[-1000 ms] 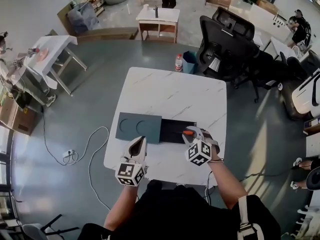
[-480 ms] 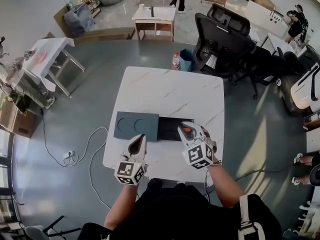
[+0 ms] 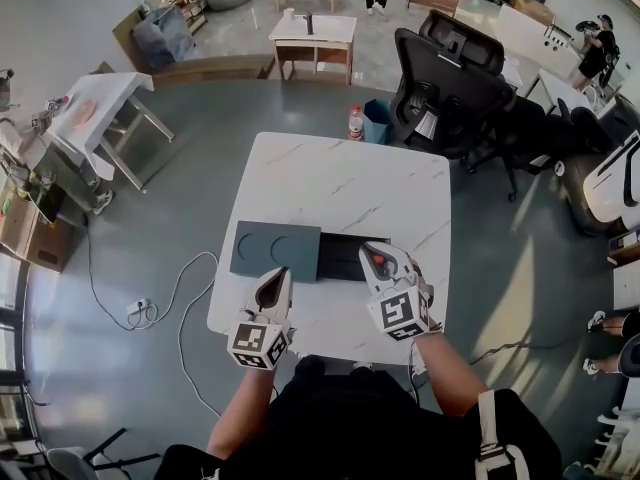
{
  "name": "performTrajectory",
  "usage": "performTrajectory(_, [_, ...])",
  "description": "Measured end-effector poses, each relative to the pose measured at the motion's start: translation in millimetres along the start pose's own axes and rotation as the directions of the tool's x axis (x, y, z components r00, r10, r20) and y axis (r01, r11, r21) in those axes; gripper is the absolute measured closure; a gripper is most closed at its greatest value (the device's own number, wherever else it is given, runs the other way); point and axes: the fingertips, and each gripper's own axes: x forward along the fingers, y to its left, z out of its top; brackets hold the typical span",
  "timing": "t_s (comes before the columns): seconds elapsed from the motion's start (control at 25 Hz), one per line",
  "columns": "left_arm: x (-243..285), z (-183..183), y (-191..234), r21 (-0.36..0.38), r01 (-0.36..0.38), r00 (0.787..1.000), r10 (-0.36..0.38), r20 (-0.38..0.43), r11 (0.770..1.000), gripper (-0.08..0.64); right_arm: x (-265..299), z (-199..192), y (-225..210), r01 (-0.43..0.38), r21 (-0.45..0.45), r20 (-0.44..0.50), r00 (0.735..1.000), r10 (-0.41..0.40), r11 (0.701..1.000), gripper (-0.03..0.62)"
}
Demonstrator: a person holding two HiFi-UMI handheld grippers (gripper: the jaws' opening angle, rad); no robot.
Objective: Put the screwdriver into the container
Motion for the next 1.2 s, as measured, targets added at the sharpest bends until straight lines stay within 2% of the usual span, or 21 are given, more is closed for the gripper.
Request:
performTrajectory(0.2, [-1, 10, -3, 0.006, 0.007, 1.0, -0.007, 0.015, 1.0, 0.551, -18, 22, -10, 0.041, 0.128, 0.101, 0.993, -0.054, 0.991, 0.575])
performTrajectory(0.44, [1, 18, -8, 0.012, 0.018, 0.999, -0.018, 0.026, 1.0, 0.551, -47, 42, -27, 0.085, 0.289, 0.194, 0.97, -0.146, 0.954, 0.584])
performTrajectory(0.76, [5, 31, -16, 0.034, 0.042, 0.998, -0.043, 0.046, 0.999, 0.551, -66, 47, -33, 0.114, 0.331, 0.237, 0.951, -0.2, 0.937, 0.584])
performTrajectory(1.04, [6, 39, -23, 0.05, 0.05, 0.997, -0.053, 0.064, 0.997, 0.551, -71, 45, -37, 0.125, 0.356, 0.244, 0.944, -0.221, 0.926, 0.584])
performTrajectory(1.2, [7, 38, -21, 0.051, 0.044, 0.997, -0.047, 0.06, 0.998, 0.551, -70, 46, -39, 0.122, 0.347, 0.246, 0.945, -0.215, 0.93, 0.584])
